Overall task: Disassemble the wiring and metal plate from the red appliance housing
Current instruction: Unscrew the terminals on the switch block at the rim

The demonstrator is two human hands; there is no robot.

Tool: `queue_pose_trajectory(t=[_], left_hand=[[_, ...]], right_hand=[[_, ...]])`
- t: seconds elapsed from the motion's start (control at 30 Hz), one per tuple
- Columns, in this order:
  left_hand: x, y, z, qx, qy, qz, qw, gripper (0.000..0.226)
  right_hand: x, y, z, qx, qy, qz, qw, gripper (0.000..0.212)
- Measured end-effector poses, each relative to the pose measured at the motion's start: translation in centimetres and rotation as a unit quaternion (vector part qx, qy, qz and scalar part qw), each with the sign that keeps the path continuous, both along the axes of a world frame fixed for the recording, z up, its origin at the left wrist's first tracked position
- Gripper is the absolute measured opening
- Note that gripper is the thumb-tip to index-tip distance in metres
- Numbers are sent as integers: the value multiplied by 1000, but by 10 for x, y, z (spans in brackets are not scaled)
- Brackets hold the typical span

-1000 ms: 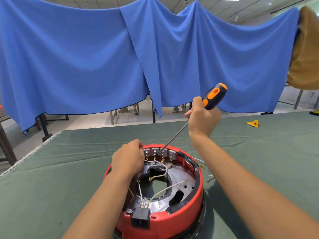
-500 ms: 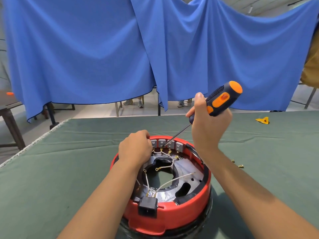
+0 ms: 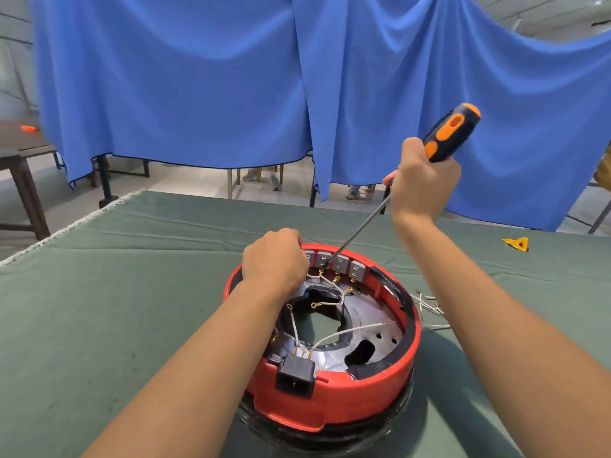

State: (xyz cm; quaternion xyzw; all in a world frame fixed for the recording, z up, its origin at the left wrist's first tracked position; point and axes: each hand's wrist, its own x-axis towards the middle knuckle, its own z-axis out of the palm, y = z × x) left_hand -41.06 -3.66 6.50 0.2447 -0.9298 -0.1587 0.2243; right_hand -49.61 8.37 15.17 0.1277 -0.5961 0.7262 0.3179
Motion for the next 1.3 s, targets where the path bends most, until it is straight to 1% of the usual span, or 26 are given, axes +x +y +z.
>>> queue_pose_trajectory(t=[0.1, 0.2, 0.3, 0.43, 0.5, 0.63, 0.73, 0.83, 0.9, 1.07, 1.3], left_hand=[[0, -1, -1, -6, -1, -4, 1000, 27], [-1, -1, -1, -7, 2, -10, 1000, 27], [-1, -1, -1, -8, 7, -13, 1000, 26], [3, -2, 0, -13, 8, -23, 1000, 27], [4, -2, 1, -8, 4, -27, 1000, 27], [4, -2, 4, 11, -4, -19, 1000, 21], [5, -2, 6, 24, 0, -6, 1000, 15], [6, -1, 7, 25, -2, -7, 1000, 16], [6, 0, 7, 24, -1, -5, 1000, 18], [4, -2, 5, 48, 30, 9, 998, 24], [-2, -8, 11, 47, 33, -51, 997, 28]], right_hand=[[-15, -3, 3, 27, -70, -38, 996, 29], [-24, 1, 2, 39, -139, -70, 987, 24], [-27, 0, -13, 57, -174, -84, 979, 20], [-25, -4, -19, 28, -210, -62, 975, 19], [-21, -2, -16, 17, -192, -39, 981, 20], [1, 4, -15, -40, -86, 3, 995, 23], [20, 10, -17, -94, -12, 40, 995, 26], [33, 11, -24, -115, 34, 59, 991, 35], [37, 11, -31, -123, 41, 69, 989, 37], [35, 17, -33, -121, 47, 86, 988, 32], [30, 28, -25, -171, 27, 93, 980, 30]])
